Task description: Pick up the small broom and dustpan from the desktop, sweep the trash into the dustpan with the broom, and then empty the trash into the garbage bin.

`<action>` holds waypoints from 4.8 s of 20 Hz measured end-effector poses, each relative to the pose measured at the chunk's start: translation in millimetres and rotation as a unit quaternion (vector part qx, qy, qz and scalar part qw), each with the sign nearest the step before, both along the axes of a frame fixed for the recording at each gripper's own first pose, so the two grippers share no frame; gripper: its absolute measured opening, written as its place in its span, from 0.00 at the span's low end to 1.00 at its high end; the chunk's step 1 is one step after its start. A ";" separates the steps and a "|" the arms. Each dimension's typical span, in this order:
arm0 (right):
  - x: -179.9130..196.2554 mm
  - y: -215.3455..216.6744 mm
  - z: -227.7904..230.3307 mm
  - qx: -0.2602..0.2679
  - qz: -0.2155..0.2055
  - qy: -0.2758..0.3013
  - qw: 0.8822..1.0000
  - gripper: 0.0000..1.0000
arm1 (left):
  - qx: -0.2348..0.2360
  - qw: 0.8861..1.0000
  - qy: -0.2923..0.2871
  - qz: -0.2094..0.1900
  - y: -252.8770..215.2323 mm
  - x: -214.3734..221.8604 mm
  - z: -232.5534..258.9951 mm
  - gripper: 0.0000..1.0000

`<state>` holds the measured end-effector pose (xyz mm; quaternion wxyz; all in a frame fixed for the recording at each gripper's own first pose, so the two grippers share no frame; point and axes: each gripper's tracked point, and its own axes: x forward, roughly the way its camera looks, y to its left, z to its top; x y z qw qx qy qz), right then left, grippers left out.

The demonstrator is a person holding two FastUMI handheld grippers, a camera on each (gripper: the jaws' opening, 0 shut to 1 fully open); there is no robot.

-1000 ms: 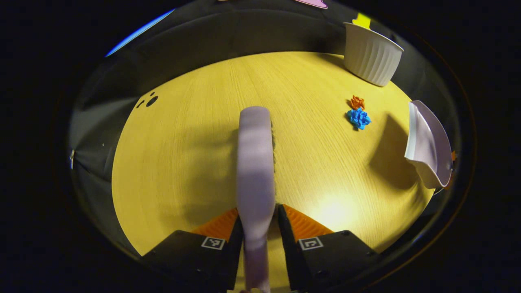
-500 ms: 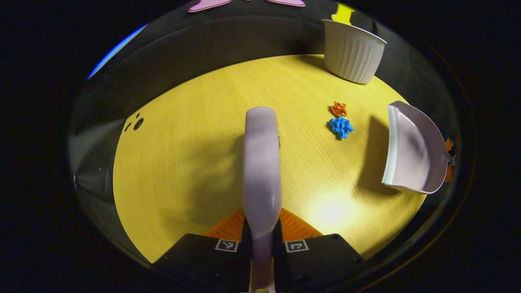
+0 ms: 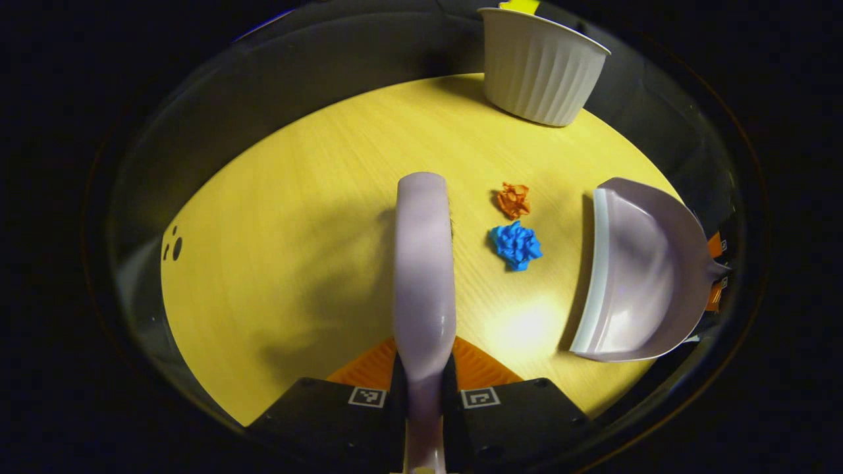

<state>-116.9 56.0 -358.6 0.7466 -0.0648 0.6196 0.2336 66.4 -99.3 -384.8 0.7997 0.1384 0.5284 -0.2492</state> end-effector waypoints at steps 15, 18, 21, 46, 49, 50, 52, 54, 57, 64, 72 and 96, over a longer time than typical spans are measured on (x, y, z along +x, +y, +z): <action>6.0 -6.8 -4.1 0.009 0.022 -0.013 1.000 0.39 | -0.104 0.977 0.108 -0.155 -98.5 -63.9 14.8 0.27; 7.2 -5.7 -6.8 0.009 0.014 -0.029 0.999 0.36 | -0.120 0.973 0.109 -0.163 -104.0 -71.6 24.1 0.27; 4.1 -7.4 -16.3 0.008 -0.006 -0.042 0.999 0.36 | -0.121 0.979 0.075 -0.148 -100.6 -68.0 36.4 0.27; 24.4 -33.1 -10.0 -0.047 -0.325 -0.134 0.935 0.36 | -0.096 0.995 -0.034 0.012 -16.6 -66.3 49.8 0.27; 25.6 -35.3 -12.3 -0.058 -0.328 -0.146 0.932 0.36 | -0.099 0.994 -0.036 0.016 -15.3 -67.0 49.7 0.27; 26.0 -36.0 -12.5 -0.069 -0.325 -0.150 0.931 0.36 | -0.100 0.994 -0.036 0.017 -14.6 -67.4 50.0 0.27; 25.9 -36.6 -12.3 -0.085 -0.323 -0.156 0.930 0.36 | -0.102 0.994 -0.036 0.020 -14.9 -67.2 50.1 0.27; 25.4 -38.7 -13.0 -0.098 -0.318 -0.159 0.930 0.36 | -0.104 0.994 -0.036 0.025 -14.2 -67.3 49.5 0.27; 25.9 -43.2 -12.1 -0.121 -0.305 -0.157 0.932 0.36 | -0.106 0.993 -0.034 0.034 -12.5 -67.6 49.5 0.27; 34.2 -49.7 5.7 -0.179 -0.241 -0.125 0.946 0.34 | -0.113 0.991 -0.021 0.066 4.0 -75.6 42.5 0.27; 58.2 -54.5 5.4 -0.275 -0.109 -0.058 0.953 0.35 | -0.123 0.988 -0.016 0.093 19.4 -87.1 33.8 0.27; 63.7 -47.9 -0.4 -0.145 -0.188 -0.113 0.965 0.35 | -0.085 0.988 -0.024 0.127 42.2 -89.2 39.1 0.25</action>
